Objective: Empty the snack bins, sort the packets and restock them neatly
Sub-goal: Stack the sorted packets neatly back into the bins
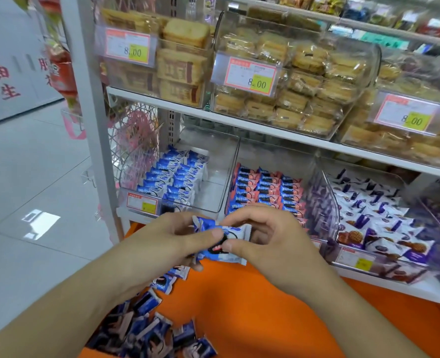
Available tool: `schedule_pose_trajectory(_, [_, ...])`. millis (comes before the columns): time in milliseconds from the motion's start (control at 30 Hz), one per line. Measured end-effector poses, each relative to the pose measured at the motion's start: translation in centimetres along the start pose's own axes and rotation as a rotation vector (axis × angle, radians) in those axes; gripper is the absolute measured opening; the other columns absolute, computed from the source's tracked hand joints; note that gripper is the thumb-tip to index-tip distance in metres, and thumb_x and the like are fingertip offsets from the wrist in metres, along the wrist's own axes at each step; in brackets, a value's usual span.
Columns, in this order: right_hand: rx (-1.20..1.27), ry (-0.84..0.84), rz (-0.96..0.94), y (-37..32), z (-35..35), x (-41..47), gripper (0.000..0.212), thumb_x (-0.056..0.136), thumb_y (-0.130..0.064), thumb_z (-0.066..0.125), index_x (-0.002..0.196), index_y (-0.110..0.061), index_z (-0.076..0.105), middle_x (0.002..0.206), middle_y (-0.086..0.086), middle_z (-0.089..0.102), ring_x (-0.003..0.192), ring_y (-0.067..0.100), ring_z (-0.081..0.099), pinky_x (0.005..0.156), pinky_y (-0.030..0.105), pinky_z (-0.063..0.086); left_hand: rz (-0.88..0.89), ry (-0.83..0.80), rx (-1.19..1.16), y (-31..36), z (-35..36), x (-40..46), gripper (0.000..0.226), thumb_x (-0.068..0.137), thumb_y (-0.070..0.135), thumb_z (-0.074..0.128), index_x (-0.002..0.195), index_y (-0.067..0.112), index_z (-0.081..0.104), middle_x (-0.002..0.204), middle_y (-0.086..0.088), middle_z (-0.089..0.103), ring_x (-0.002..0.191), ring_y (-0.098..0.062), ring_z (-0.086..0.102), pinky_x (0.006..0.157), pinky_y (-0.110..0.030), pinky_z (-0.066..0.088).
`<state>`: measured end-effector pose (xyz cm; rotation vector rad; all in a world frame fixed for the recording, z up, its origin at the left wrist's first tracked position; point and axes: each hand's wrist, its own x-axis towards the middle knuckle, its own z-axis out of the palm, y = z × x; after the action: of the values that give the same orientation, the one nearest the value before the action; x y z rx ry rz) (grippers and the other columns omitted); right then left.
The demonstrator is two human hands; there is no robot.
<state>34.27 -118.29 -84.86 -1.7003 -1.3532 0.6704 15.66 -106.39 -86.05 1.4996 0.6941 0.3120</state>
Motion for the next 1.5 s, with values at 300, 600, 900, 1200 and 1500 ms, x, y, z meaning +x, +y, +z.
schedule_pose_trajectory(300, [0.12, -0.047, 0.18, 0.2, 0.3, 0.2, 0.038, 0.088, -0.046, 0.081, 0.122, -0.048, 0.063, 0.125, -0.021, 0.064, 0.109, 0.005, 0.067, 0.098, 0.037, 0.056, 0.058, -0.019, -0.052, -0.1, -0.5, -0.6, 0.026, 0.095, 0.031, 0.073, 0.119, 0.024, 0.075, 0.121, -0.005, 0.074, 0.114, -0.026, 0.07, 0.1, -0.048, 0.057])
schedule_pose_trajectory(600, [0.205, -0.079, 0.196, -0.1, 0.8, 0.3, 0.012, 0.096, -0.025, 0.076, 0.108, -0.024, 0.073, 0.108, -0.003, 0.078, 0.096, 0.024, 0.074, 0.083, 0.044, 0.062, 0.093, 0.042, 0.316, 1.1, -1.3, -0.8, 0.039, 0.085, 0.05, 0.079, 0.122, 0.049, 0.066, 0.114, 0.025, 0.071, 0.106, 0.0, 0.069, 0.095, -0.031, 0.055])
schedule_pose_trajectory(900, [0.145, -0.055, 0.16, 0.3, 0.7, 3.7, 0.032, 0.09, -0.04, 0.08, 0.119, -0.039, 0.069, 0.119, -0.019, 0.072, 0.113, 0.003, 0.068, 0.105, 0.036, 0.054, 0.115, -0.044, 0.656, 3.3, -5.6, 3.7, 0.041, 0.077, 0.051, 0.085, 0.112, 0.042, 0.068, 0.098, 0.011, 0.076, 0.088, -0.011, 0.074, 0.088, -0.043, 0.06])
schedule_pose_trajectory(1200, [-0.536, -0.141, 0.001, 3.9, -1.6, 10.3, 0.07, 0.102, -0.054, 0.057, 0.158, -0.061, 0.014, 0.157, -0.052, -0.003, 0.145, -0.025, -0.011, 0.121, 0.014, 0.002, 0.352, 0.209, 0.944, 4.3, -10.4, 21.7, 0.052, 0.08, 0.052, 0.083, 0.125, 0.031, 0.067, 0.113, 0.012, 0.071, 0.102, -0.008, 0.067, 0.094, -0.029, 0.054])
schedule_pose_trajectory(1500, [-0.629, -0.113, -0.129, 7.3, -1.3, 12.0, 0.067, 0.092, -0.064, 0.057, 0.15, -0.066, 0.023, 0.157, -0.049, -0.004, 0.149, -0.019, -0.009, 0.112, 0.004, -0.002, 0.381, 0.138, 1.07, 1.0, -9.1, 33.8, 0.044, 0.084, 0.03, 0.082, 0.123, 0.027, 0.063, 0.121, 0.005, 0.068, 0.109, -0.019, 0.063, 0.081, -0.022, 0.041])
